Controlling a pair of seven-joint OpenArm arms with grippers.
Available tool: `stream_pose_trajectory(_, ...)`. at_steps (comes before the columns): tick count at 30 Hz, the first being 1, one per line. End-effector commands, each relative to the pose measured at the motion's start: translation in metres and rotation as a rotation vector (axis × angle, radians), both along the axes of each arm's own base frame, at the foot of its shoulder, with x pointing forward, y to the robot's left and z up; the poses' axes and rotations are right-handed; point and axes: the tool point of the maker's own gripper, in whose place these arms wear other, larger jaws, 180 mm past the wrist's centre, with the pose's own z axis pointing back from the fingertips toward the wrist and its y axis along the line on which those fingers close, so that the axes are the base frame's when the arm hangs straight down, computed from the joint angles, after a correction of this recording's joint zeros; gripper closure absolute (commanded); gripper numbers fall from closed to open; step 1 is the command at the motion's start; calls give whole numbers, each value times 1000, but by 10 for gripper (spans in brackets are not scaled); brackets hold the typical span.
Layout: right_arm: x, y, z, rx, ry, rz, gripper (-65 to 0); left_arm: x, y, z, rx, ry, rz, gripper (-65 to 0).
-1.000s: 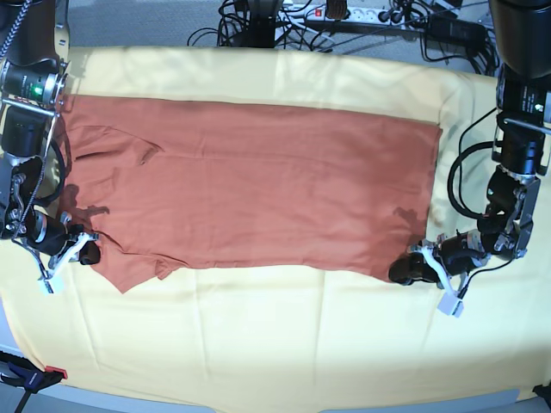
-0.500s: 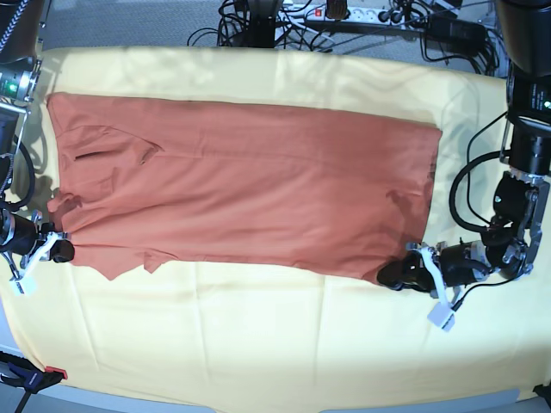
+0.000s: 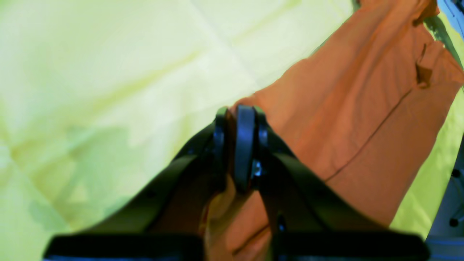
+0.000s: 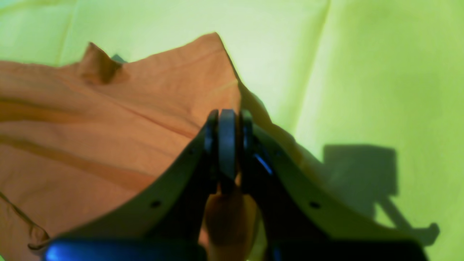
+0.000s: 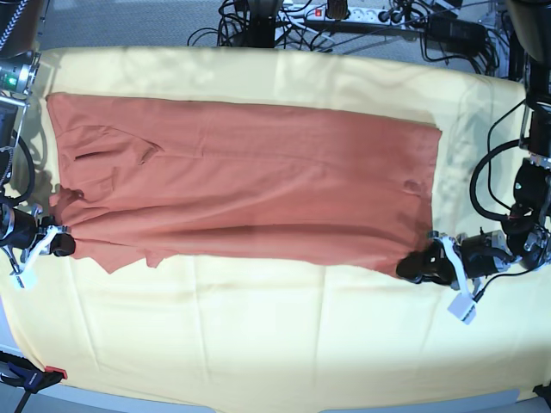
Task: Fold the T-shirt properly
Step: 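Lift the hem with both grippers and fold it over toward the collar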
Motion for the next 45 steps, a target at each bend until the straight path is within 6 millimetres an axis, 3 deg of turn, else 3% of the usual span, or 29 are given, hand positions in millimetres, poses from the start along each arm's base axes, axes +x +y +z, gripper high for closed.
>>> stream_pose_trajectory(1, 13, -9, 27, -7, -73, -10, 0, 10, 7, 31, -24, -78, 12, 0)
stream_pose_trajectory(10, 14, -1, 33, 56, -89, -6, 0, 8, 20, 37, -11, -82, 27, 0)
stream_pose_trajectory(18, 5, -1, 23, 44, -19, 11, 0, -17, 4, 37, -108, 69, -65, 0)
stream_pose_trajectory(23, -2, 9, 25, 112, 19, 37, 0, -36, 9, 24, 8, 142, -132, 0)
stream_pose_trajectory(31, -7, 6, 26, 114, 39, 42, 0, -56, 17, 36, 123, 110, -194, 0)
stream_pose_trajectory(39, -10, -3, 24, 79, 58, 36, 0, -107, 6, 2, 183, 205, -299, 0)
stream_pose_trajectory(45, -13, -3, 22, 74, 74, 40, 0, -124, 5, -15, 177, 262, -310, 0)
